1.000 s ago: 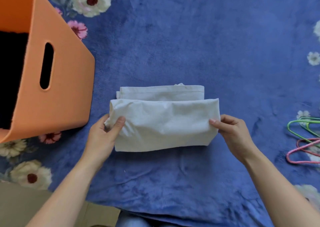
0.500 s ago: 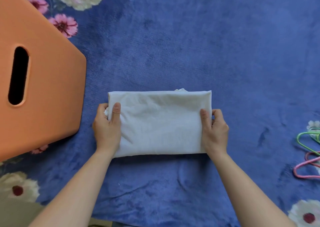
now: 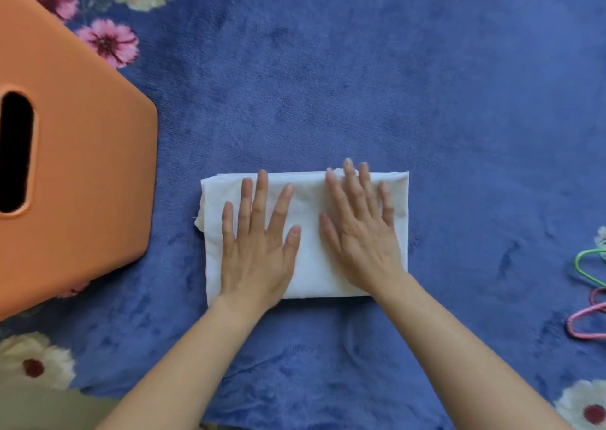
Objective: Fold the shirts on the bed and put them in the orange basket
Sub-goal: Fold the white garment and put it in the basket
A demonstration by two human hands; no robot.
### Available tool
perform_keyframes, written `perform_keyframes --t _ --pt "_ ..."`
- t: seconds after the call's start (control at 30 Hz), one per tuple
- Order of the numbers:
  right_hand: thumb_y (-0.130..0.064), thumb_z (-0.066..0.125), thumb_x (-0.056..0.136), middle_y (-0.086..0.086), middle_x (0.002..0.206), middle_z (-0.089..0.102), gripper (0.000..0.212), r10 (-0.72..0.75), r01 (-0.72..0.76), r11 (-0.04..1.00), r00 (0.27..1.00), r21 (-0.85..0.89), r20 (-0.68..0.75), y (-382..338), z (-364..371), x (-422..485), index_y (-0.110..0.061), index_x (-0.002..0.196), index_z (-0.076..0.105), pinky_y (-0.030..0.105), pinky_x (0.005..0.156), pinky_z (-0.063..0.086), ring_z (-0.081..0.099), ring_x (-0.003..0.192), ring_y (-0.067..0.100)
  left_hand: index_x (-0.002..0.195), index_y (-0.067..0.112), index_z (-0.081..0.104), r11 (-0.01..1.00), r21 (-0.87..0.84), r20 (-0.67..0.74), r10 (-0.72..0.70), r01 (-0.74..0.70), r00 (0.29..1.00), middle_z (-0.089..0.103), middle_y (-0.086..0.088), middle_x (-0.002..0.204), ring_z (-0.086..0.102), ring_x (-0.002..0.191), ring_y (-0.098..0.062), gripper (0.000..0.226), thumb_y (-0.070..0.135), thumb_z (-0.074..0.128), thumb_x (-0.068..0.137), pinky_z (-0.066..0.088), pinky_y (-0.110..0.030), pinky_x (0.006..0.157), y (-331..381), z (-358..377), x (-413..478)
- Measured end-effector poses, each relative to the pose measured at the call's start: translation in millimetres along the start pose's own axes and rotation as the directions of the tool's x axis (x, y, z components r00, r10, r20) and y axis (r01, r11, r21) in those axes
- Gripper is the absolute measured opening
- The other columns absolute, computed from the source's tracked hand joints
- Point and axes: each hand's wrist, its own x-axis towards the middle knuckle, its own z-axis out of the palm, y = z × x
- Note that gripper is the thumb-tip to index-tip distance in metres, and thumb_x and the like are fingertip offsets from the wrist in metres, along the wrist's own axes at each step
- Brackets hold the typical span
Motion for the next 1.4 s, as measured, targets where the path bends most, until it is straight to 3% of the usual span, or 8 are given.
perform_keyframes --t 0.2,0.33,0.43,0.53,0.7,1.03,1.27,1.4 --pt "-0.052 0.024 0.094 0.009 0.155 0.027 0.067 0.104 -0.073 0.982 0.979 -0.173 0.174 38 12 4 -0.016 0.151 0.016 0.038 0.116 -0.003 0.019 0.144 0.022 0.15 0.02 0.017 0.99 0.139 0.119 -0.04 0.023 0.992 0.018 -0.015 0.157 0.01 0.143 -0.027 0.065 0.05 0.027 0.093 -0.011 -0.033 0.115 -38 20 4" --pt "-0.052 0.034 0.089 0.011 0.155 0.023 0.075 0.338 -0.367 0.918 0.922 0.15 0.186 50 -14 -6 -0.013 0.151 0.021 0.037 0.113 0.014 0.02 0.142 0.022 0.151 0.023 0.015 0.969 -0.066 0.085 -0.234 0.24 0.969 0.011 -0.015 0.157 0.009 0.141 -0.027 0.073 0.056 0.03 0.089 0.003 -0.042 0.114 -47 4 -15" --pt "-0.039 0.06 0.086 0.001 0.114 0.054 0.053 0.605 -0.595 0.631 0.779 0.497 0.165 48 -39 -25 -0.009 0.129 0.051 0.032 0.094 0.04 0.051 0.109 0.021 0.148 0.014 0.022 0.684 -0.515 0.159 -0.515 0.516 0.842 0.032 -0.01 0.139 0.032 0.125 -0.023 0.081 0.053 0.045 0.081 0.026 -0.038 0.108 -41 -16 -30" --pt "-0.029 0.067 0.087 -0.005 0.091 0.065 0.031 0.677 -0.739 0.262 0.599 0.621 0.428 38 -48 -33 -0.009 0.111 0.062 0.026 0.075 0.047 0.063 0.09 0.017 0.131 0.012 0.042 0.314 -0.676 0.338 -0.671 0.666 0.66 0.053 0.0 0.121 0.054 0.107 -0.017 0.055 0.036 0.063 0.085 0.045 -0.03 0.087 -33 -28 -22" --pt "-0.02 0.065 0.086 0.007 0.099 0.073 0.018 0.499 -0.822 0.113 0.532 0.558 0.684 28 -77 -21 -0.007 0.098 0.068 0.031 0.066 0.051 0.068 0.083 0.021 0.097 0.006 0.063 -0.081 -0.594 0.732 -0.468 0.801 0.496 0.071 -0.008 0.097 0.068 0.079 -0.021 0.013 0.012 0.063 0.085 0.051 -0.03 0.064 -27 -69 -6" --pt "-0.022 0.06 0.091 0.006 0.1 0.073 0.017 0.294 -0.757 0.195 0.652 0.624 0.699 -33 -234 -29 -0.015 0.104 0.069 0.04 0.071 0.054 0.07 0.088 0.028 0.116 0.014 0.061 -0.057 -0.718 0.693 -0.151 0.694 0.705 0.072 -0.002 0.107 0.068 0.099 -0.019 0.037 -0.003 0.059 0.083 0.055 -0.03 0.081 -16 -253 -70" --pt "-0.021 0.059 0.091 0.007 0.1 0.073 0.018 0.19 -0.655 0.273 0.755 0.705 0.628 -132 -303 19 -0.015 0.104 0.07 0.042 0.076 0.054 0.069 0.089 0.028 0.116 0.013 0.061 -0.128 -0.799 0.601 -0.194 0.588 0.775 0.072 -0.005 0.107 0.069 0.097 -0.023 0.049 0.007 0.067 0.067 0.056 -0.031 0.078 -82 -347 -83" --pt "-0.017 0.06 0.089 0.005 0.09 0.074 0.013 0.187 -0.607 0.316 0.793 0.729 0.58 -201 -305 71 -0.019 0.093 0.072 0.037 0.07 0.053 0.068 0.078 0.024 0.112 0.013 0.063 -0.25 -0.809 0.586 -0.266 0.533 0.765 0.072 -0.008 0.107 0.07 0.092 -0.024 0.031 0.001 0.059 0.083 0.055 -0.039 0.081 -139 -375 -65"
